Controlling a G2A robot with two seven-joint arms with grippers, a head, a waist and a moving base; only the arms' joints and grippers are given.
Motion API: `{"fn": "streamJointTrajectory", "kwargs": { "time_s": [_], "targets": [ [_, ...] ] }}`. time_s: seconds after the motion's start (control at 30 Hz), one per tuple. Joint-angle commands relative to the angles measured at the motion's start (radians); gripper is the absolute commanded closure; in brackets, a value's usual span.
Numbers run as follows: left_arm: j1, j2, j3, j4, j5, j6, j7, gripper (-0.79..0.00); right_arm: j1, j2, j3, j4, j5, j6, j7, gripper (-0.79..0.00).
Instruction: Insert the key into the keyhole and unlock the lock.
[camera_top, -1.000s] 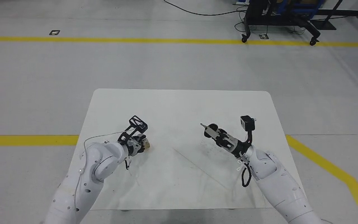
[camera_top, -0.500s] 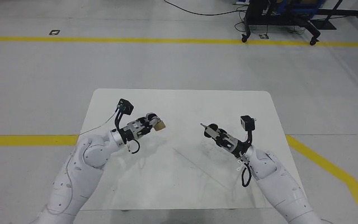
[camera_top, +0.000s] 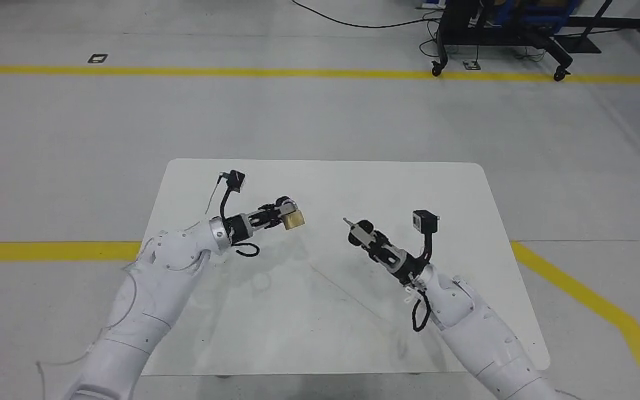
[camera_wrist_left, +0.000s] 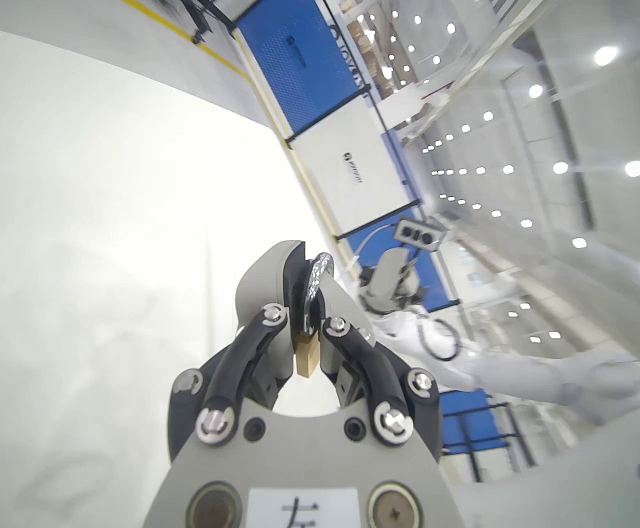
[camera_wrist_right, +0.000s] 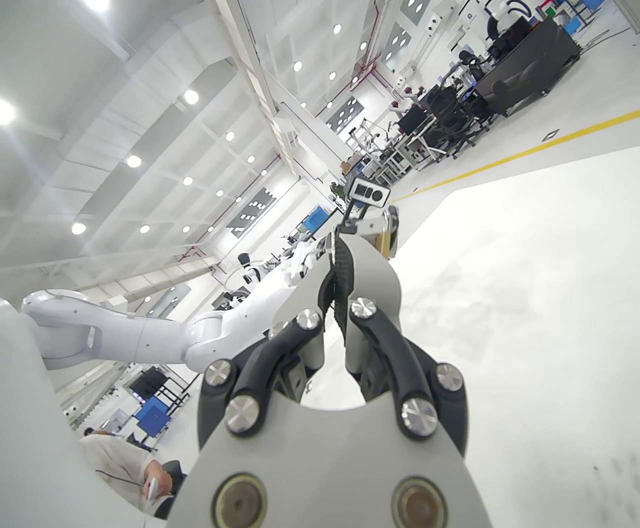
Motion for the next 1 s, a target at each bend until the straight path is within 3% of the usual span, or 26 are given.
{"fn": "streamJointTrajectory", "kwargs": {
  "time_s": [0.0,0.17,0.23,0.3,0.5,0.63,0.9,0.97],
  "targets": [
    [0.005,0.0,-0.001,-0.004,-0.015,-0.005,0.018,0.0,0.002,-0.002,-0.008,0.002,0.012,-0.002,0.003,0.0],
    [0.011,0.0,0.001,-0.006,-0.008,0.004,0.027,0.0,0.002,-0.002,-0.008,0.002,0.012,-0.002,0.003,0.0],
    [0.018,-0.003,0.014,-0.014,0.002,0.08,0.045,0.0,0.002,-0.002,-0.008,0.002,0.012,-0.002,0.003,0.0],
    [0.028,-0.012,0.032,-0.019,-0.111,0.155,0.0,0.0,0.001,-0.002,-0.007,-0.001,0.015,0.003,0.0,0.0],
    [-0.051,-0.042,0.085,0.049,-0.247,0.397,-0.037,0.0,-0.041,-0.007,0.005,-0.079,0.034,0.226,-0.055,0.0],
    [-0.093,-0.065,0.123,0.077,-0.281,0.429,-0.025,0.0,-0.109,0.004,0.045,-0.16,0.019,0.293,-0.055,0.0],
    [-0.093,-0.065,0.123,0.077,-0.281,0.429,-0.025,0.0,-0.109,0.004,0.045,-0.16,0.019,0.293,-0.055,0.0],
    [-0.072,-0.063,0.123,0.077,-0.27,0.474,-0.004,0.0,-0.109,0.004,0.045,-0.16,0.019,0.293,-0.055,0.0]
  ]
}}
